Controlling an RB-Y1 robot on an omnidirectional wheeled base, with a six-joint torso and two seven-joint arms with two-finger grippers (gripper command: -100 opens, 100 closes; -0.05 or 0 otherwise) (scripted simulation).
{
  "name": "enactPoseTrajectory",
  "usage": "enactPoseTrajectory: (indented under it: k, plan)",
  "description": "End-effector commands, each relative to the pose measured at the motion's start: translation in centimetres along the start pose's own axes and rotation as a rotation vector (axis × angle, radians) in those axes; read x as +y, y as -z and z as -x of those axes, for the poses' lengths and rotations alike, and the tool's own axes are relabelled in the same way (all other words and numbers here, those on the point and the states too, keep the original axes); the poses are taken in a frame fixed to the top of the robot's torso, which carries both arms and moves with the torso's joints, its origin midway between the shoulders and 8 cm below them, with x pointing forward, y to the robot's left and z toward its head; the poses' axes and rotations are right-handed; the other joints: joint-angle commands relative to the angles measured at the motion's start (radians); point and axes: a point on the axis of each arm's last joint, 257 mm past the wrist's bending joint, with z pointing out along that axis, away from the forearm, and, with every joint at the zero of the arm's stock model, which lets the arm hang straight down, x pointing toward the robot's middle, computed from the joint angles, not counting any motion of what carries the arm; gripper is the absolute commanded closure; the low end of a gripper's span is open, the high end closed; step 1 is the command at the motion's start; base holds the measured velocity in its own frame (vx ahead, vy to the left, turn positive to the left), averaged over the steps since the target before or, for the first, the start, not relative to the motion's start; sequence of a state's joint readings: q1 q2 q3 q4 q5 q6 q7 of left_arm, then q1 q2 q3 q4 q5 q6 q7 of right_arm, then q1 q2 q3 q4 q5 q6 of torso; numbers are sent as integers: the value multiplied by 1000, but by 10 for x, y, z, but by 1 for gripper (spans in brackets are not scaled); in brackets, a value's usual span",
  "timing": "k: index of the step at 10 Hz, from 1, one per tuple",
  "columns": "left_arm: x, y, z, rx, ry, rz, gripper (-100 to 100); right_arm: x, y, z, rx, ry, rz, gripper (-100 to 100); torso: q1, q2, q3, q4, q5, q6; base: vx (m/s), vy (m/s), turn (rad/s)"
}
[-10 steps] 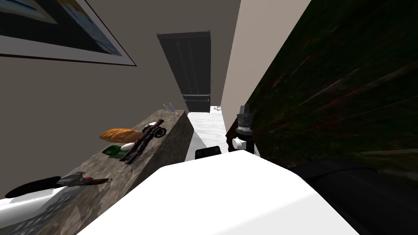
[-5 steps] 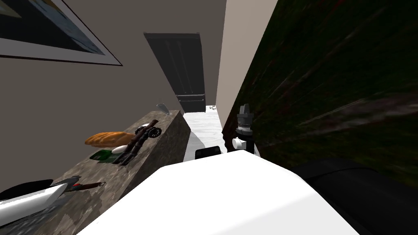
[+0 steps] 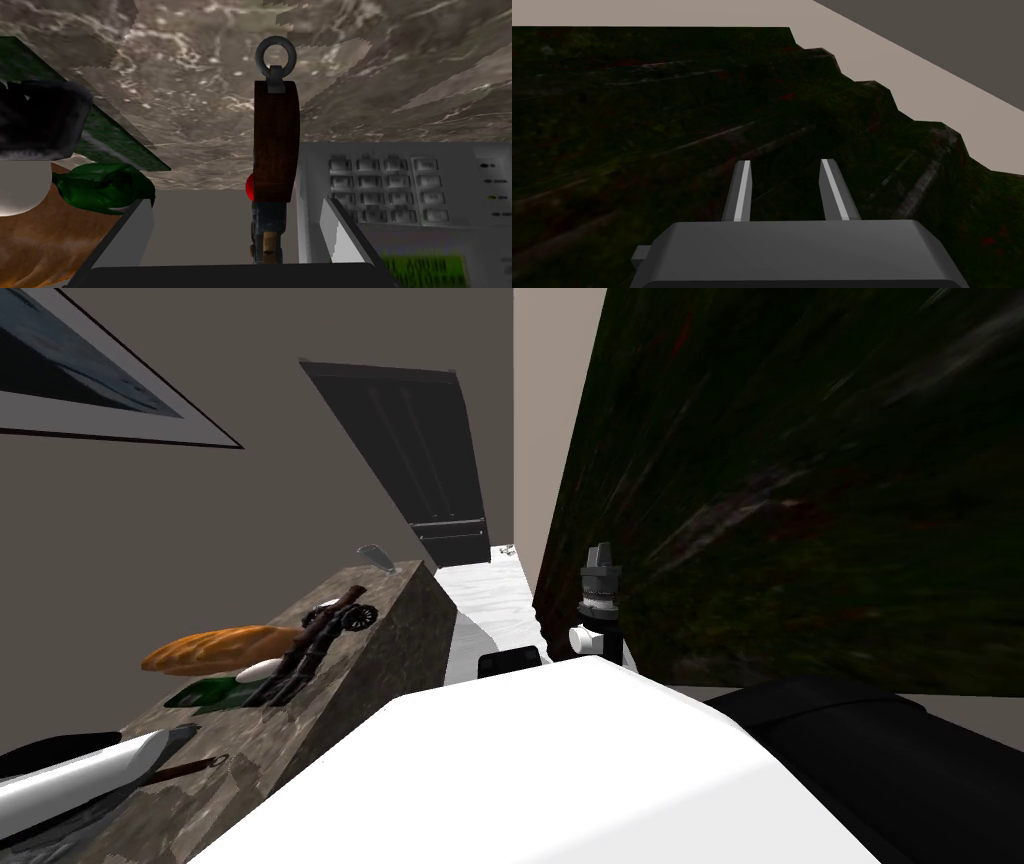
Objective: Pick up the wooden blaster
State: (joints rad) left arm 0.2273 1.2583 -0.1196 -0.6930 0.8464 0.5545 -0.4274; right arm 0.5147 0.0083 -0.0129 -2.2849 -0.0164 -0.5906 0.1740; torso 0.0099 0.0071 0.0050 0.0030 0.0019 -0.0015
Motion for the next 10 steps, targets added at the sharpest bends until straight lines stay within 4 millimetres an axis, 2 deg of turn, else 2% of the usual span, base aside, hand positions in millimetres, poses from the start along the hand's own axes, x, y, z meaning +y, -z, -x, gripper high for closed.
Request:
enactPoseTrajectory:
  k: [1,2,6,7,8,9,10]
  plan:
    - [0,0,0,0,0,0,-100,0,0,0,0,0,0,0,0,0,0,0,0,0,-19,-14,17]
    - [1,0,0,0,0,2,100,0,0,0,0,0,0,0,2,-4,-2,-1,0,1,-7,-4,-1]
    - [2,0,3,-3,3,3,100,0,0,0,0,0,0,0,5,-8,-5,-2,3,2,-1,0,5]
    - [2,0,3,-4,2,3,0,0,0,0,0,0,0,0,5,-8,-5,-2,4,3,0,0,0]
    - [0,4,15,-41,-26,-17,100,0,0,0,0,0,0,0,5,-8,-5,-2,4,3,168,59,366]
    - [-1,5,13,-43,-39,-21,100,0,0,0,0,1,-1,0,8,-15,-9,-4,3,-2,252,97,348]
    - [-9,11,31,-83,-60,-49,100,0,0,0,0,1,0,0,11,-20,-12,-5,5,0,295,64,339]
